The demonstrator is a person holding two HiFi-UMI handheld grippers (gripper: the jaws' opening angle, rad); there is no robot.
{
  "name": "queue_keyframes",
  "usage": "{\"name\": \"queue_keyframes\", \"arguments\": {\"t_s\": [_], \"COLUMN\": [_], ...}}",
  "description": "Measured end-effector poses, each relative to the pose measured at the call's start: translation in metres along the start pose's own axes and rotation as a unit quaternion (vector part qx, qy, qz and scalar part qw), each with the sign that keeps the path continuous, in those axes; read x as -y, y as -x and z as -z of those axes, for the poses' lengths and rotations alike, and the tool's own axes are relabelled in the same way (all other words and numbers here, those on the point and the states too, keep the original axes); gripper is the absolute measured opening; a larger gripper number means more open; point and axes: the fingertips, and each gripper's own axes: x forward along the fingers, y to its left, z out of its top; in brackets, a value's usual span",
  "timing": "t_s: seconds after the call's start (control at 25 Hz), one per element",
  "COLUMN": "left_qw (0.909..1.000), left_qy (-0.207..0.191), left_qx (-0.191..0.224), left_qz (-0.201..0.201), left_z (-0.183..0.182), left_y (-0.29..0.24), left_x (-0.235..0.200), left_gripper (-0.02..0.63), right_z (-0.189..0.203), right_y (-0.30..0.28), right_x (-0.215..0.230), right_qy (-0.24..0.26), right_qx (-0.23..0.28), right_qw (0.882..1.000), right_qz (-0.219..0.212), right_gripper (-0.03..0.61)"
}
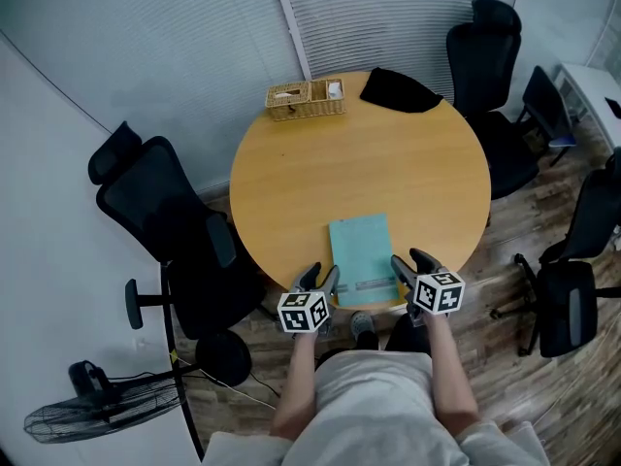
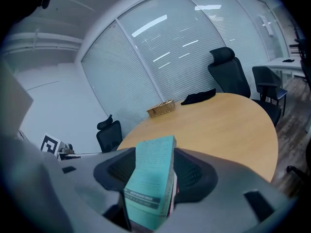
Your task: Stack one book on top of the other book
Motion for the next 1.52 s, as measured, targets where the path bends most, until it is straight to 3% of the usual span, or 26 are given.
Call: {"name": "queue_keyframes", "arguments": {"t_s": [0.48,0.8,0.92,1.12,1.28,1.52], "left_qw": [0.9996,0.9994,0.9982,0.9983,0.9979,0.9978], "left_qy": [-0.018,-0.023,-0.023,-0.029,-0.028,-0.021], "left_qx": [0.020,0.023,0.043,0.038,0.044,0.049], "left_qz": [0.008,0.015,0.035,0.033,0.037,0.039], "left_z": [-0.004,-0.006,-0.013,-0.018,-0.024,-0.026], "left_y": [0.009,0.010,0.010,0.007,0.008,0.013], "left_x": [0.010,0.010,0.017,0.021,0.021,0.017], "left_gripper": [0.210,0.207,0.145,0.052,0.033,0.032], "right_z": [0.018,0.022,0.019,0.014,0.009,0.010], "right_y": [0.000,0.002,0.003,0.005,0.001,-0.006], "right_x": [-0.008,-0.008,-0.009,-0.006,-0.014,-0.025], "right_qy": [-0.027,-0.048,-0.044,-0.039,-0.013,0.003], "right_qx": [-0.008,0.001,0.003,0.010,0.011,0.001], "right_qw": [0.999,0.998,0.998,0.998,0.999,0.998], "right_qz": [-0.037,-0.039,-0.042,-0.038,-0.043,-0.061], "right_gripper": [0.235,0.204,0.183,0.111,0.027,0.020]}}
